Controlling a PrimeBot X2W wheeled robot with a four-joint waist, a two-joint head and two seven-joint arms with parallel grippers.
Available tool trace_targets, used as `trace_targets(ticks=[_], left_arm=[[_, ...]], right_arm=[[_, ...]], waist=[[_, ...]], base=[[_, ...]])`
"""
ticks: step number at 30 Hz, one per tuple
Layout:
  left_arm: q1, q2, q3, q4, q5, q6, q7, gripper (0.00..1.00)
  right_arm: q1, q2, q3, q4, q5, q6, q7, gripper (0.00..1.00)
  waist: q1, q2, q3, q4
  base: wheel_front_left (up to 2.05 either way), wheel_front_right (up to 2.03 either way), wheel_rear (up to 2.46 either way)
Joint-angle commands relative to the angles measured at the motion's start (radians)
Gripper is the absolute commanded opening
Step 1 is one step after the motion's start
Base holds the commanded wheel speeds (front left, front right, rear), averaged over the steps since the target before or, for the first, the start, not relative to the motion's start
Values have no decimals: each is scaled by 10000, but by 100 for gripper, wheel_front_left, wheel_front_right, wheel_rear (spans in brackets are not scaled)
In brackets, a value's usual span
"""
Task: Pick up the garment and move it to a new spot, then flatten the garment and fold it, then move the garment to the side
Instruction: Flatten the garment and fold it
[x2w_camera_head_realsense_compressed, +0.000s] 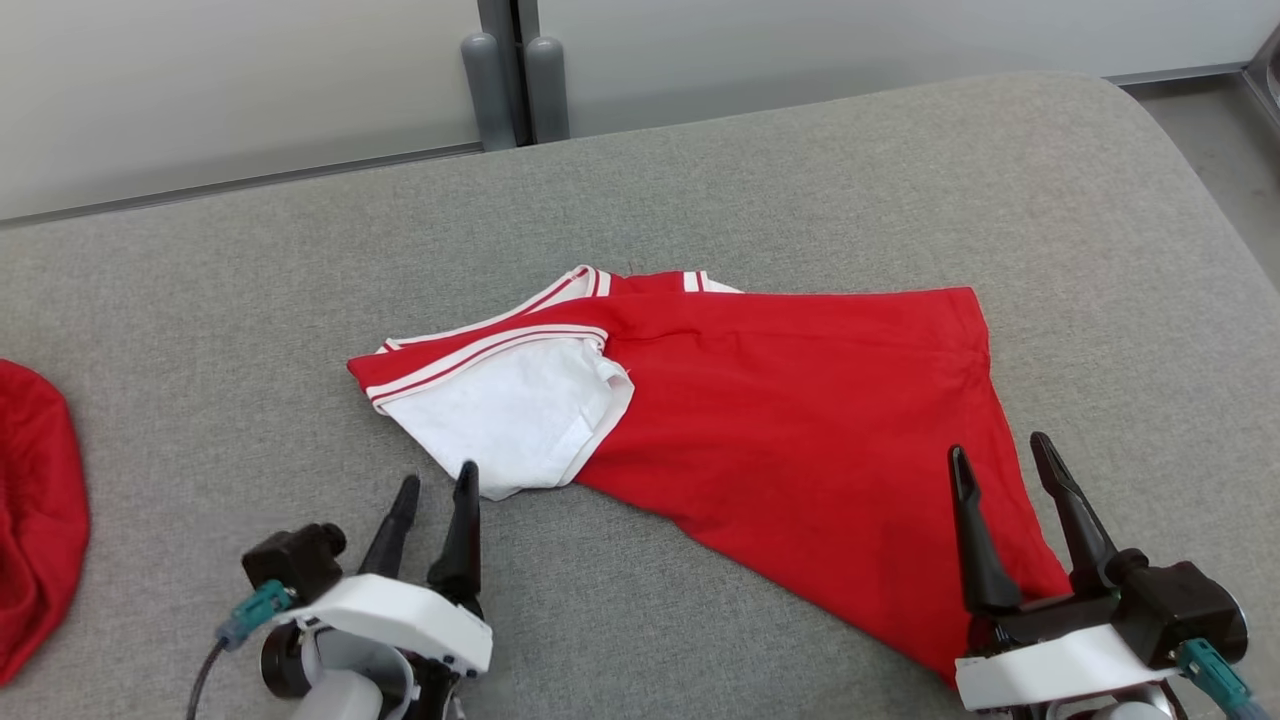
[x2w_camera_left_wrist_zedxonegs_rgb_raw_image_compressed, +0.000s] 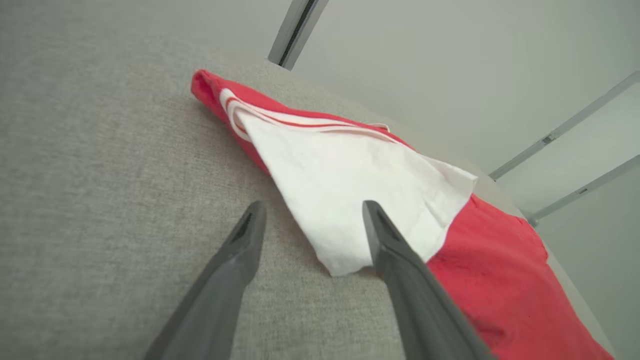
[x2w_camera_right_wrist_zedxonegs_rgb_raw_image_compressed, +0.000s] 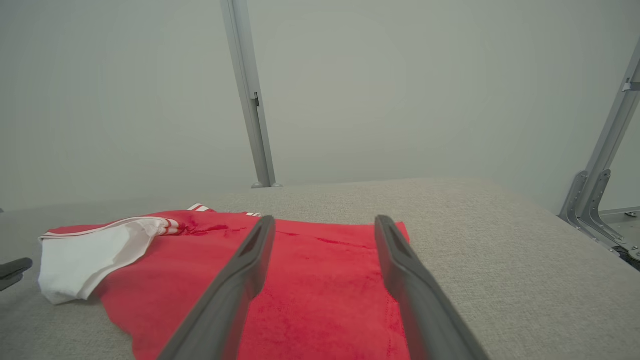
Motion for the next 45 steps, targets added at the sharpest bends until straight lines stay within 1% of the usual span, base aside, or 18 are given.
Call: trace_targets(ticks=[1, 3, 5, 11, 15, 18, 22, 23, 24, 25, 28, 32, 34, 38, 40, 45], left_arm=[[-9, 80, -4, 82, 96, 62, -1, 100], [47, 26, -217, 450, 353, 195, 0, 100], [70, -1, -329, 696, 473, 187, 1, 100], [-94, 135, -1003, 1542, 936, -246, 152, 100], [-420, 333, -1506, 2055, 1509, -427, 125, 100], [-565, 281, -1615, 2303, 1602, -604, 110, 100], [-716, 221, -1688, 2465, 1705, -719, 91, 100], [-781, 215, -1729, 2433, 1770, -769, 85, 76], [-839, 203, -1748, 2366, 1825, -794, 82, 20], [-851, 188, -1784, 2292, 1887, -822, 78, 0], [-754, 227, -1839, 2100, 1908, -864, 41, 0], [-565, 396, -1910, 1511, 1621, -902, 12, 0], [-494, 596, -2088, 945, 1420, -879, 3, 0], [-370, 1152, -2302, 52, 880, -866, -1, 0], [-306, 1363, -2330, -319, 633, -867, -1, 0], [-192, 1901, -1887, -1131, 343, -868, -1, 0]], right_arm=[[-117, -23, 26, -13, 67, -3, -11, 100], [-167, -24, 72, -7, 85, -3, -12, 100], [-193, -24, 99, -28, 109, -3, -11, 100], [-80, -20, -56, -39, 87, -3, -11, 100], [-190, -23, -36, -2, 115, -3, -12, 100], [-288, -23, -49, -13, 142, -3, -11, 100], [-304, -23, -62, -2, 153, -3, -11, 100], [-285, -21, -54, 2, 152, -3, -11, 100], [-267, -23, -55, 10, 152, -3, -11, 100], [-247, -21, -57, 15, 148, -3, -12, 100], [-185, -23, -99, 28, 117, -3, -12, 100], [-258, -23, -116, -47, 99, -3, -11, 100], [-295, -29, -254, -16, 393, -3, -12, 100], [-458, -21, -232, 179, 409, -2, -11, 100], [-527, -24, -257, 432, 562, -3, -11, 100], [-1084, -21, -399, 1700, 1566, -2, -12, 100]], waist=[[0, 0, -1, 11], [0, 0, 3, 4], [0, 0, 22, -20], [0, 0, 118, -64], [0, 0, 205, -146], [0, 0, 252, -198], [0, 0, 262, -235], [0, 0, 259, -240], [0, 0, 250, -240], [0, 0, 235, -236], [0, 0, 177, -196], [0, 0, 108, -97], [0, 0, 71, -12], [0, 0, -4, 148], [0, 0, -35, 205], [0, 0, -35, 339]], base=[[0, 0, 0], [0, 0, 0], [0, 0, 0], [0, 0, 0], [0, 0, 0], [0, 0, 0], [0, 0, 0], [0, 0, 0], [0, 0, 0], [0, 0, 0], [0, 0, 0], [0, 0, 0], [0, 0, 0], [0, 0, 0], [0, 0, 0], [0, 0, 0]])
